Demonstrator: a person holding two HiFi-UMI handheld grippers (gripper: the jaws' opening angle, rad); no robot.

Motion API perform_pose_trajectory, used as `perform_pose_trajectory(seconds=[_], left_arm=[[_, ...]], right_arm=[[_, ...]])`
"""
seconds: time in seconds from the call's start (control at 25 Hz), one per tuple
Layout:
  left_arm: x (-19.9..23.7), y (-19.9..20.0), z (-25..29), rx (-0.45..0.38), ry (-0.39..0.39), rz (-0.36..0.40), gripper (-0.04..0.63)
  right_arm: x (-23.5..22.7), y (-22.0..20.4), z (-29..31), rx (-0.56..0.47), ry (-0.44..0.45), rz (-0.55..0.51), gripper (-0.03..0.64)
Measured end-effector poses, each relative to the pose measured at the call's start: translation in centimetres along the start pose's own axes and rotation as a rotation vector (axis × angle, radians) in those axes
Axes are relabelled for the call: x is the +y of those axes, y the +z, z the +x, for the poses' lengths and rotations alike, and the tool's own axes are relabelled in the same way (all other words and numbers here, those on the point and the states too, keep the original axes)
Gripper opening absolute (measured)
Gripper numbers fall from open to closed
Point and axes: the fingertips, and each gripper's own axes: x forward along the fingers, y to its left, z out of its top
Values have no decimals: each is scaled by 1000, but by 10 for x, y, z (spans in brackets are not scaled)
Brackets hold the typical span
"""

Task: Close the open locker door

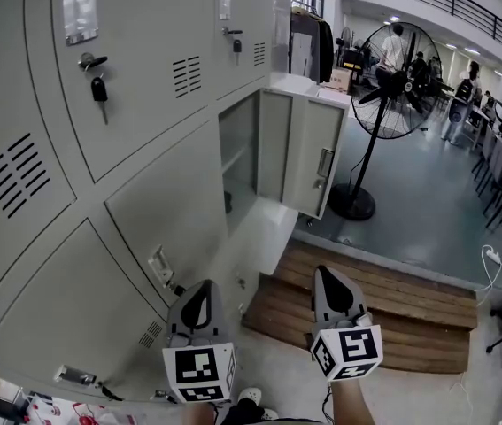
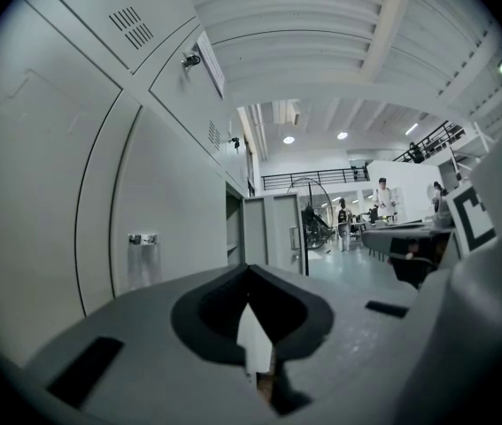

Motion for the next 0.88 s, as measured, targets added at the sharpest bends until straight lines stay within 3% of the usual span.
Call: perform_pose_trajectory(seconds=[0.88], left_arm=[[3, -1, 4, 4, 5, 2, 2]], right_arm=[[-2, -11, 6, 22, 6, 24, 18]])
